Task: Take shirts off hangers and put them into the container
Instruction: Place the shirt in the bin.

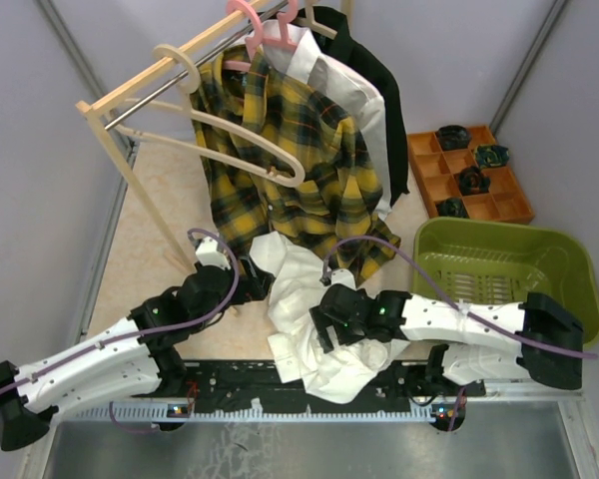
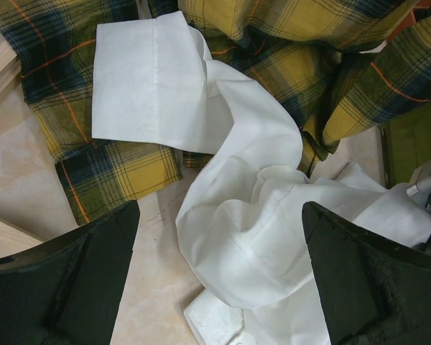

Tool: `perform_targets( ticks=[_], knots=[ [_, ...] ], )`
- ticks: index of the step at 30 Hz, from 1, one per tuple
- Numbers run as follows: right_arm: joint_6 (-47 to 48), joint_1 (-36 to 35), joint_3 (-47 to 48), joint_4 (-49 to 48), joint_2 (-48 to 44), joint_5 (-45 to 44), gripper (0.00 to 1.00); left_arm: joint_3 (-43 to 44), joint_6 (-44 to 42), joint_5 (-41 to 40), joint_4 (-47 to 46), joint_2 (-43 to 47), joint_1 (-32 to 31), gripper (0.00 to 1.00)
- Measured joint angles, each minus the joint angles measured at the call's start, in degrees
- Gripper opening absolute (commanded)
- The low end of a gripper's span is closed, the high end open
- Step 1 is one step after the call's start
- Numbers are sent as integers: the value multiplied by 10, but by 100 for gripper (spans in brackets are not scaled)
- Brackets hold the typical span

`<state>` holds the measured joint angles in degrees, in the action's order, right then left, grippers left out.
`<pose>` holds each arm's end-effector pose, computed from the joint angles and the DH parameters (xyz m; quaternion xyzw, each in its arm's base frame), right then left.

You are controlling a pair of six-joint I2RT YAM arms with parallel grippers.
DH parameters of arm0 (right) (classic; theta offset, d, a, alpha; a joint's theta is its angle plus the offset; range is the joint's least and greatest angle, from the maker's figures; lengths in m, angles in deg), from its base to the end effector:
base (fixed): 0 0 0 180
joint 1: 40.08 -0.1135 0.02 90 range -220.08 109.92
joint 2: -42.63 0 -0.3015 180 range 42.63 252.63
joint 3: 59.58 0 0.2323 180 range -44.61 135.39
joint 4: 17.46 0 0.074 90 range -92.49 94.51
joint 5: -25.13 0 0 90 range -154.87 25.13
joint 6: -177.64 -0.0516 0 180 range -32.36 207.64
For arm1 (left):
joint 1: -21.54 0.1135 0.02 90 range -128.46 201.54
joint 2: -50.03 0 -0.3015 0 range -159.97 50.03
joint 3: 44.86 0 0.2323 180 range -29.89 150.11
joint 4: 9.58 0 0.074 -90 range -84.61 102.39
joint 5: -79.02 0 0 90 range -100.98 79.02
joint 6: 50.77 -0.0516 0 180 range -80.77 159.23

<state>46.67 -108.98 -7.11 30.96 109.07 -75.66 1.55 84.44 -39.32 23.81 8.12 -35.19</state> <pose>0.0748 0.1670 0.2233 -0.2115 0.9437 0.1420 0.2112 0.0928 -0.0967 0.2754 -0.0400 0.8432 -0.2501 0.4741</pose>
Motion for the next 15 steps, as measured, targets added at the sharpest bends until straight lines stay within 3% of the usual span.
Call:
perform_targets(
  ticks=[11,12,15],
  knots=[
    [-126,-10,-6,-27,97,-73,99,0,3,3,0,-17,0,99],
    [-139,-20,2,-19,111,-89,95,0,4,3,0,-17,0,99],
    [-174,-58,32,9,160,-144,65,0,3,1,-1,-17,0,99]
  ],
)
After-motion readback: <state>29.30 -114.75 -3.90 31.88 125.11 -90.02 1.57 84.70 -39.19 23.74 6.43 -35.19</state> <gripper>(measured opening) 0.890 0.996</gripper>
